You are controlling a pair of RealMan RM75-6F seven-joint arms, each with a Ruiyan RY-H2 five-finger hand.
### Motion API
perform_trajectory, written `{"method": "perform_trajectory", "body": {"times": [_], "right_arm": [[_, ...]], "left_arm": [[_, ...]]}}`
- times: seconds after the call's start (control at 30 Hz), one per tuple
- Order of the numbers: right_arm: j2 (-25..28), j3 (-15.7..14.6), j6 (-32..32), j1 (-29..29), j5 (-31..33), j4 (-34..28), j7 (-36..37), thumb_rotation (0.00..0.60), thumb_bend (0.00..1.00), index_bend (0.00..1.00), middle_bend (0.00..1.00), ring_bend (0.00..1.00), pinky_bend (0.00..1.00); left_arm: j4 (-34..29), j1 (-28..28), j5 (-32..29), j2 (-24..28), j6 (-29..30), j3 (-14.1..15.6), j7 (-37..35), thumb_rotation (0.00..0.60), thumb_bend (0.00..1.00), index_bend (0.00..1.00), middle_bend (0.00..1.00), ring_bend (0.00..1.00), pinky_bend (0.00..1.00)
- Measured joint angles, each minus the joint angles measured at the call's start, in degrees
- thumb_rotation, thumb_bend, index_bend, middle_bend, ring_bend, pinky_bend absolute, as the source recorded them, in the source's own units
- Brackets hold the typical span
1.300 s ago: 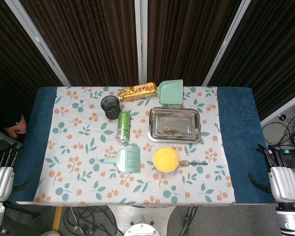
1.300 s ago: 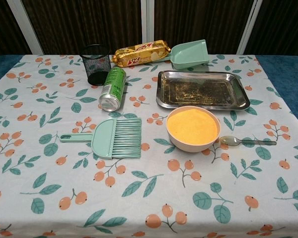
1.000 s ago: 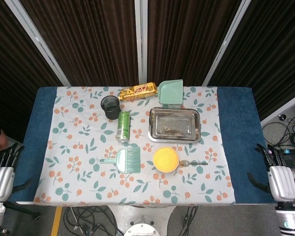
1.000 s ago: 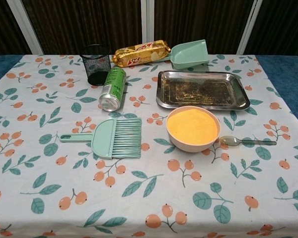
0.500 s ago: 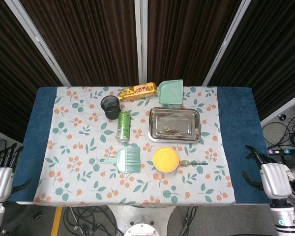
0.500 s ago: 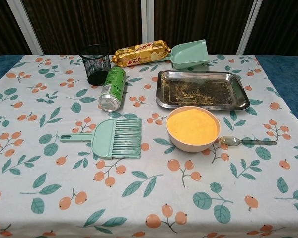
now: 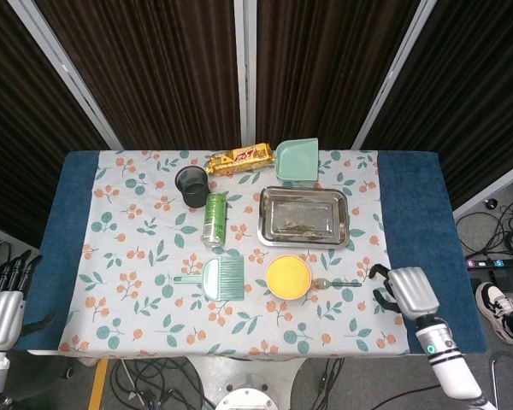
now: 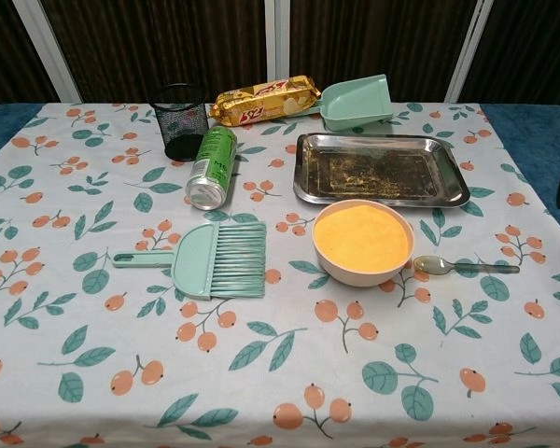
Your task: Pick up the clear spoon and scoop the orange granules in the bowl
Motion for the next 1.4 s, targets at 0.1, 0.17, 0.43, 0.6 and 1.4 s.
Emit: {"method": "perform_trajectory", "body": {"times": [0.1, 0.17, 0.43, 0.6, 1.4], "right_arm": [[-2.7, 0.4, -3.1, 2.0, 3.1, 2.3, -1.7, 0.600, 0.29, 0.45, 0.95, 1.00, 1.00], [-4.4, 0.7, -4.9, 3.2, 4.9, 3.9, -2.6, 0.600, 0.29, 0.46, 0.95, 1.00, 1.00], [-9.4, 1.2, -8.8, 6.5, 9.3, 9.1, -5.1, 0.600, 0.29, 0.47, 0.95, 1.00, 1.00], [-11.7, 1.2, -9.6, 7.5, 10.2, 11.2, -5.4, 0.600, 0.29, 0.48, 0.95, 1.00, 1.00], [-14.9, 0.1, -11.6, 10.2, 12.2, 14.2, -4.9, 0.600, 0.33, 0.49, 0.95, 1.00, 1.00]], "left_arm": [[0.2, -0.2, 0.0, -0.1, -0.3, 0.0, -0.1, 0.600, 0.03, 0.10, 0.07, 0.07, 0.10], [0.3, -0.3, -0.1, -0.2, -0.5, 0.0, -0.1, 0.600, 0.03, 0.10, 0.07, 0.07, 0.10], [0.8, -0.5, -0.4, -0.4, -1.2, 0.0, -0.4, 0.600, 0.03, 0.10, 0.07, 0.07, 0.10], [1.0, -0.6, -0.6, -0.5, -1.3, -0.1, -0.7, 0.600, 0.03, 0.10, 0.07, 0.07, 0.10], [1.5, -0.4, -0.8, -0.6, -1.2, 0.0, -1.1, 0.600, 0.03, 0.10, 0.07, 0.07, 0.10]]}}
